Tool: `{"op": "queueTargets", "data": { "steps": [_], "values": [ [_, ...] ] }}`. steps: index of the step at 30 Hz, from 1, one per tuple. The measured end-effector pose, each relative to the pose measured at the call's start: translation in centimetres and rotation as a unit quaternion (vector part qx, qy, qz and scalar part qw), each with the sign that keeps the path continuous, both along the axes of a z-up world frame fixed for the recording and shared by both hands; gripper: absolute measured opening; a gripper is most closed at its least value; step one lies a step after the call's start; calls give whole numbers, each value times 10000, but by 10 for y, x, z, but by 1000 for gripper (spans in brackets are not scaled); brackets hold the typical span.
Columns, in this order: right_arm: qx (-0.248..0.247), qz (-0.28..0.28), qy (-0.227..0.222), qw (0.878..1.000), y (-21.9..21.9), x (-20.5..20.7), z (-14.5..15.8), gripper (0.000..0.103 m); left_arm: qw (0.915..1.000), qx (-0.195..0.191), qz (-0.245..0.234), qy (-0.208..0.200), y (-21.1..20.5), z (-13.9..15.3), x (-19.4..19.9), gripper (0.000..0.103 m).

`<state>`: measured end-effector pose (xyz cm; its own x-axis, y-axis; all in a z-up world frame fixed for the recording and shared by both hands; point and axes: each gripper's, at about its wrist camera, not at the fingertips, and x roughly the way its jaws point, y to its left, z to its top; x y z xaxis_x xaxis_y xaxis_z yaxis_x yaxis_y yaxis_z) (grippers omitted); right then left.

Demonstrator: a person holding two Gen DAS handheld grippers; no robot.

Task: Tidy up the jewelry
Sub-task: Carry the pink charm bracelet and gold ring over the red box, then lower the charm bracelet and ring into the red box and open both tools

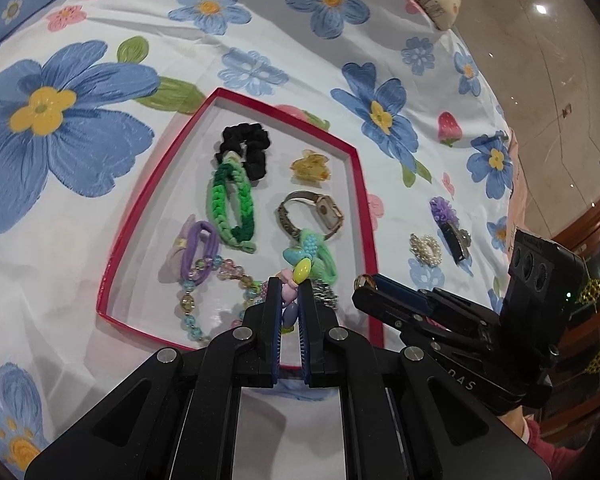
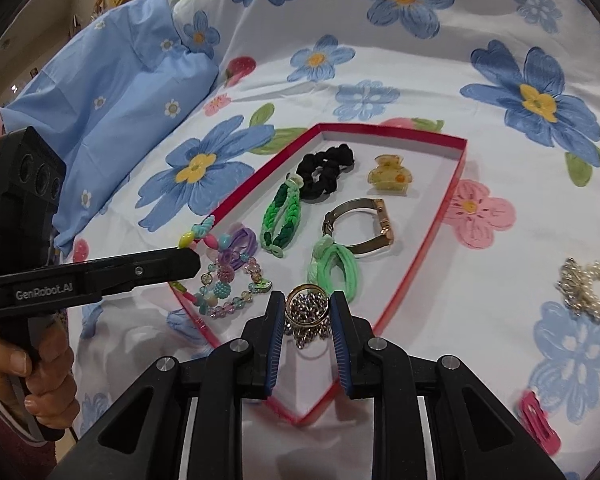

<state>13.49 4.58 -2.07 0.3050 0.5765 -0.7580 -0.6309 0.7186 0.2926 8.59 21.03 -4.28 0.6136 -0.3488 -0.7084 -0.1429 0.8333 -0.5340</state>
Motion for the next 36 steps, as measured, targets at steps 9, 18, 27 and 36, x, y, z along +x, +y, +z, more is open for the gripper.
{"op": "queueTargets", "data": {
  "steps": [9,18,27,36],
  "values": [
    [-226,-14,42,9997,19,18,-18,23,9995,-82,199,220,19,-21,7,6],
    [-417,122,-41,9990,29,19,-28,23,9978,112,399,516,28,-40,14,6],
    [-464,216,-39,9987,32,20,-30,24,9973,290,400,546,24,-39,17,6],
    [-485,249,-20,9985,33,19,-30,24,9972,323,412,542,24,-37,17,15]
  ]
}}
